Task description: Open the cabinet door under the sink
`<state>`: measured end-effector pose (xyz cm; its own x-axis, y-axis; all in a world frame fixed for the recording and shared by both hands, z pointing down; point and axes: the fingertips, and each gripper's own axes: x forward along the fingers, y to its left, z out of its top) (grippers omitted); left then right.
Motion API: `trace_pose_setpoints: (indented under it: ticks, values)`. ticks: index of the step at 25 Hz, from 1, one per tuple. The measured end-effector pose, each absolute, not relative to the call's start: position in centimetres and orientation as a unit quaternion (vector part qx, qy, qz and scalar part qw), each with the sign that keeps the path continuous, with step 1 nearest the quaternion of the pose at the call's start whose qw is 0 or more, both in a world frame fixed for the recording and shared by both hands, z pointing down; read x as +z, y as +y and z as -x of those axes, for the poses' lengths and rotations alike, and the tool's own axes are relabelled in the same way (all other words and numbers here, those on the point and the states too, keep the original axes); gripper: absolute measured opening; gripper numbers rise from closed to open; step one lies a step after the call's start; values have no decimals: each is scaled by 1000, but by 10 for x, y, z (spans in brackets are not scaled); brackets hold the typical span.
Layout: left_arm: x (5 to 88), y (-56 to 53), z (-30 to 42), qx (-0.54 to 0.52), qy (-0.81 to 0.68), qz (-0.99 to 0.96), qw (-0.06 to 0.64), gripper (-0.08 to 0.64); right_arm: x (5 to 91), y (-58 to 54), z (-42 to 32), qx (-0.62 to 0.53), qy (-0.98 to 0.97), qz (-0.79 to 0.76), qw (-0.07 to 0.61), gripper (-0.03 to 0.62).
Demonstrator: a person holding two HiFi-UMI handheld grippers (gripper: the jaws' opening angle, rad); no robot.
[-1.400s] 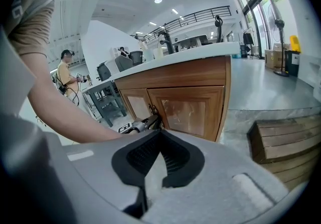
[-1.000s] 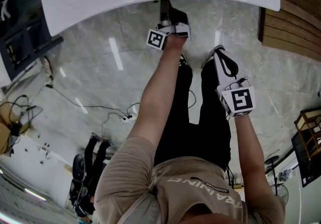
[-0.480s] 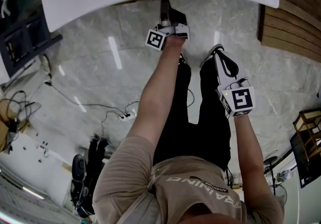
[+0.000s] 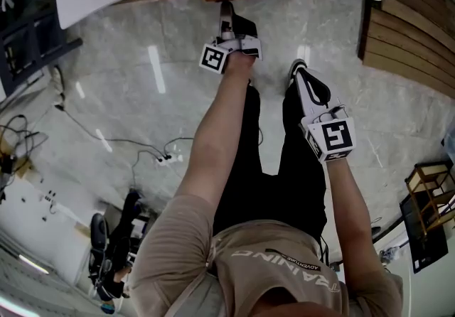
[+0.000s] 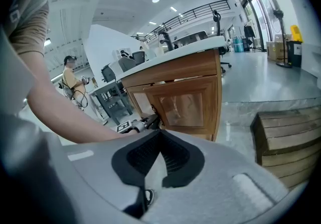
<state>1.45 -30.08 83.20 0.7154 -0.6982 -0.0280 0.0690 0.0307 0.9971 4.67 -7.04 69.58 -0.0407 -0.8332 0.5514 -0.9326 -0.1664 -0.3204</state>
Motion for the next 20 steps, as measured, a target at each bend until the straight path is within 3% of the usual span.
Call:
trace_pose_setpoints:
  ticks: [20]
  values:
    - [834, -237, 12, -376, -341, -589, 628, 97, 704, -3, -79, 317, -712, -615, 118, 0]
